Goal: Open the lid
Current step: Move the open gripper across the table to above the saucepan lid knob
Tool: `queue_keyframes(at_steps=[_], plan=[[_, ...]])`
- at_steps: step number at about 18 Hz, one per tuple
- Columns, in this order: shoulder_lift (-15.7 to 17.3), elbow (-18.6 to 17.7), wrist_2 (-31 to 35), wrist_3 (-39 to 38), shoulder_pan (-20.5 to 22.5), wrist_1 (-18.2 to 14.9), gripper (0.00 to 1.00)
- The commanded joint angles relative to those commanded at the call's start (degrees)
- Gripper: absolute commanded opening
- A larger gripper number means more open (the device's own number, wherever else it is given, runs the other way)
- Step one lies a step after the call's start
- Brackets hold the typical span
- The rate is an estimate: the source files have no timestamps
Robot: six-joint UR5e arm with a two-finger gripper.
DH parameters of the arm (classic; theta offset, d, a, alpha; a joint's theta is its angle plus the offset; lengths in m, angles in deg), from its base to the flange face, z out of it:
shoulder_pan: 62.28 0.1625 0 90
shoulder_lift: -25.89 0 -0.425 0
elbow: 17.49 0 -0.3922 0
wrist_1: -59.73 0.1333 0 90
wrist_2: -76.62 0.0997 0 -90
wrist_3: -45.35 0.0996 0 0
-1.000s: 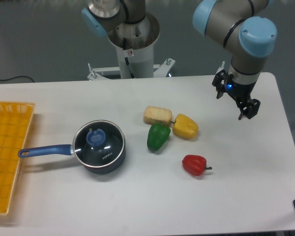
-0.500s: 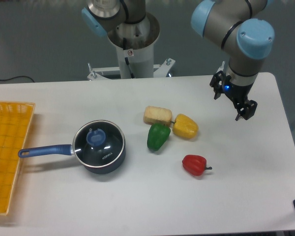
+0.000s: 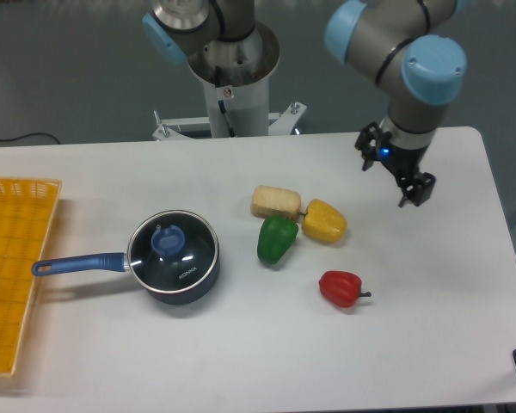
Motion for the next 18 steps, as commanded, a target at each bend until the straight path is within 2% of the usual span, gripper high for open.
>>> queue_keyframes(at_steps=[3, 6, 10, 15, 18], plan=[[2.02, -1.23, -2.79, -2.53, -2.99, -0.26, 1.00], [4.57, -3.16, -10.53, -12.45, -3.87, 0.17, 1.00], [7.64, -5.53, -10.55, -23.53, -7.04, 0.17, 1.00], [8.00, -6.07, -10.28, -34.43, -11.95, 0.44, 1.00], [7.92, -6.07, -4.86, -43.47, -16.25, 0.44, 1.00]])
